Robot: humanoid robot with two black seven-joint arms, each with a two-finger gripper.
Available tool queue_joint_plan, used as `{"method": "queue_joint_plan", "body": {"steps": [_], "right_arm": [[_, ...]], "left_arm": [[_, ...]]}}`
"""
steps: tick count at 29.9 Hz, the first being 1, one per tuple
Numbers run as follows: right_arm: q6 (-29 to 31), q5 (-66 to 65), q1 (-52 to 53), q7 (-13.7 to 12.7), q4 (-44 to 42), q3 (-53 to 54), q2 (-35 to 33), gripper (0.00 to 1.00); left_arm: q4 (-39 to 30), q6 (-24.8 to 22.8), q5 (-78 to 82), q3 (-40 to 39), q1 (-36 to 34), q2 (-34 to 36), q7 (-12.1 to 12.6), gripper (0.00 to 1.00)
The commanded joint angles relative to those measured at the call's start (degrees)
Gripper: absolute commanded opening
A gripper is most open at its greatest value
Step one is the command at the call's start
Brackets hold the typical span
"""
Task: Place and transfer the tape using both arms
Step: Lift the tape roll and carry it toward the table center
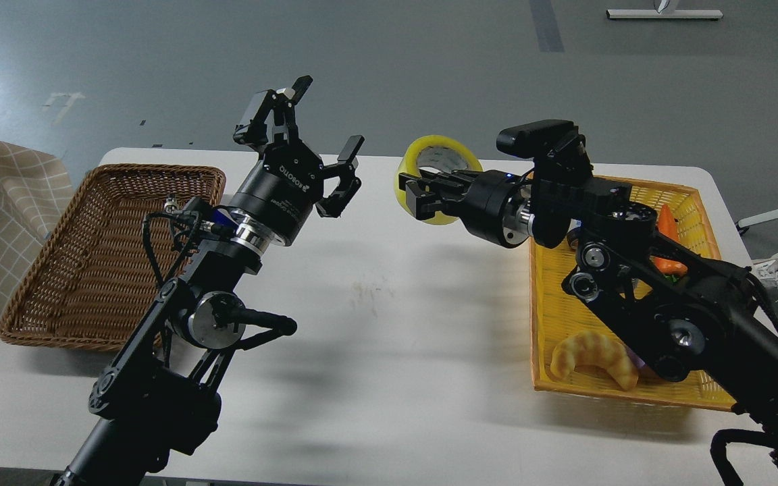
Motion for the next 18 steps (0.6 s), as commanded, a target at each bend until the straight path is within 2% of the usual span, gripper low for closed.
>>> {"method": "queue_joint_plan", "body": {"steps": [1, 18], "right_arm": [[0.0, -0.1, -0.3, 0.0, -2.0, -1.3, 2.9, 0.01], [0.0, 0.1, -4.2, -0.1, -5.2, -3.5, 6.3, 0.02]], "left_arm": [[0.0, 0.1, 0.0, -0.3, 0.1, 0.0, 0.0, 1.0], [-0.3, -0.5, -0.3, -0.7, 0.1, 1.4, -0.2, 1.0]]}}
